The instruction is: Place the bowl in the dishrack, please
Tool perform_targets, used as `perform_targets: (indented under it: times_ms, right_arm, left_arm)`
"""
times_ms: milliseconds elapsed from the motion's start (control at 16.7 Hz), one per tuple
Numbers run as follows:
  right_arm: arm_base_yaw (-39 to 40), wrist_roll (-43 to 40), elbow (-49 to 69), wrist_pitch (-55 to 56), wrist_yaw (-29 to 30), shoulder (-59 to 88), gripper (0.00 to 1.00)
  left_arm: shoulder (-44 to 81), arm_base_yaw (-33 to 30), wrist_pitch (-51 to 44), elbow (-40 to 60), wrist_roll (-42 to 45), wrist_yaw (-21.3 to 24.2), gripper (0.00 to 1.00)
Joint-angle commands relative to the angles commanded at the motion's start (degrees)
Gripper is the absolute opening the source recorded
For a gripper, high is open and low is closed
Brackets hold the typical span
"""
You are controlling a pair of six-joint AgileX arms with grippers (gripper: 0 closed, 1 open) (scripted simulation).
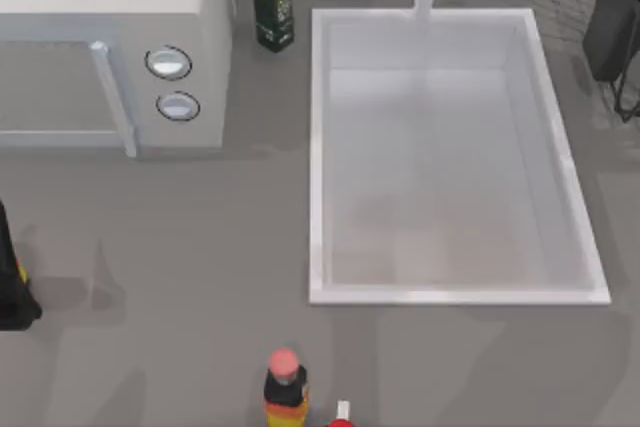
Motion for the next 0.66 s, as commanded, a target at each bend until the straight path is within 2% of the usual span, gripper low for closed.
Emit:
perform_targets:
  times_ms: [300, 660]
  right_arm:
    - [0.00, 0.00, 0.00, 0.00, 0.00, 0.00, 0.98]
    - [0.00, 0.00, 0.00, 0.00, 0.00, 0.00, 1.00]
  left_arm:
    - [0.00, 0.00, 0.00, 0.00, 0.00, 0.00, 1.00]
    - [0.00, 0.00, 0.00, 0.00, 0.00, 0.00, 1.00]
